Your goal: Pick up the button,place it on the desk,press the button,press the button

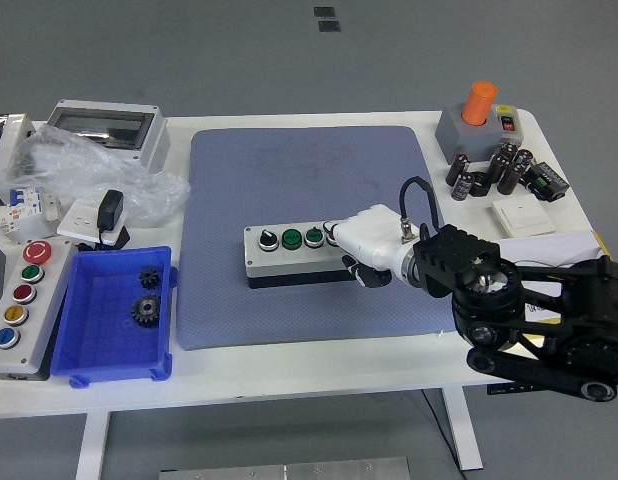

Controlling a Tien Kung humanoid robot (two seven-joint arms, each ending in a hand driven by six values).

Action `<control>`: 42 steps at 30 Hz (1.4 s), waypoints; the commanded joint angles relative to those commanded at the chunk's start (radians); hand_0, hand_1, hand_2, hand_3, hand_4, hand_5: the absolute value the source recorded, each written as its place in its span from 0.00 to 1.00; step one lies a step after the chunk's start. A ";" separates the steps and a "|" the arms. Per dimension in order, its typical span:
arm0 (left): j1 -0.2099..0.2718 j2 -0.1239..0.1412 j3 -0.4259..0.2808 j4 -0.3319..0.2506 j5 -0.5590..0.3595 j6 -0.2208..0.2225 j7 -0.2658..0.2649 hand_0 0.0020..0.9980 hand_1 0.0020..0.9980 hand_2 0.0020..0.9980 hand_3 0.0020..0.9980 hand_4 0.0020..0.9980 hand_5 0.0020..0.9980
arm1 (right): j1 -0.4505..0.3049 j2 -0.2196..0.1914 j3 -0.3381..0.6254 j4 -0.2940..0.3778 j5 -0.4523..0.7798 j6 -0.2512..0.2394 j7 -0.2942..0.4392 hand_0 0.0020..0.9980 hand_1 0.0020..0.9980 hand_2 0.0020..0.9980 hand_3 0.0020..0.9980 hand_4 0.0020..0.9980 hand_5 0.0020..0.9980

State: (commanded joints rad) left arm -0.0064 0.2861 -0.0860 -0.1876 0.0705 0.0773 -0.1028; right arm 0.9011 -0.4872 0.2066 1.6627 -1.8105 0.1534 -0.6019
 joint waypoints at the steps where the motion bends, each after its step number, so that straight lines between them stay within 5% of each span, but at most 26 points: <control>1: 0.000 0.000 0.000 0.000 0.000 0.000 0.000 0.59 0.63 0.60 0.61 0.52 0.47 | 0.000 0.002 -0.005 -0.006 0.003 0.000 0.000 0.35 0.34 0.25 0.98 0.41 0.00; 18: 0.007 -0.001 0.002 0.001 -0.006 0.000 0.000 0.59 0.63 0.60 0.61 0.52 0.47 | 0.013 0.002 -0.038 -0.019 0.026 -0.002 0.007 0.34 0.33 0.25 0.97 0.41 0.00; 30: 0.008 -0.003 0.016 0.001 -0.019 0.000 0.000 0.59 0.63 0.60 0.61 0.52 0.48 | -0.022 -0.038 0.127 -0.023 0.154 -0.263 0.196 0.34 0.32 0.24 0.95 0.40 0.00; 31: 0.008 -0.003 0.016 0.001 -0.019 0.000 0.000 0.59 0.63 0.60 0.61 0.52 0.48 | -0.028 -0.037 0.131 -0.031 0.161 -0.275 0.204 0.26 0.31 0.27 0.89 0.53 0.20; 36: 0.006 -0.003 0.012 0.001 -0.013 0.000 0.004 0.59 0.63 0.60 0.61 0.52 0.48 | -0.095 -0.022 0.180 -0.104 0.223 -0.380 0.293 0.26 0.31 0.27 0.89 0.53 0.20; 37: 0.006 -0.004 0.012 0.001 -0.012 0.001 0.005 0.59 0.63 0.60 0.61 0.52 0.48 | -0.114 -0.017 0.199 -0.121 0.245 -0.404 0.319 0.74 0.82 0.90 0.98 1.00 0.53; 42: 0.008 -0.009 0.013 0.001 -0.009 -0.002 0.008 0.59 0.63 0.60 0.61 0.52 0.48 | -0.223 0.016 0.321 -0.210 0.410 -0.527 0.493 0.74 0.82 0.90 0.98 1.00 0.53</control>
State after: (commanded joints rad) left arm 0.0018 0.2768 -0.0732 -0.1870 0.0611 0.0757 -0.0948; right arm 0.6778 -0.4716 0.5272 1.4529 -1.4005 -0.3738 -0.1093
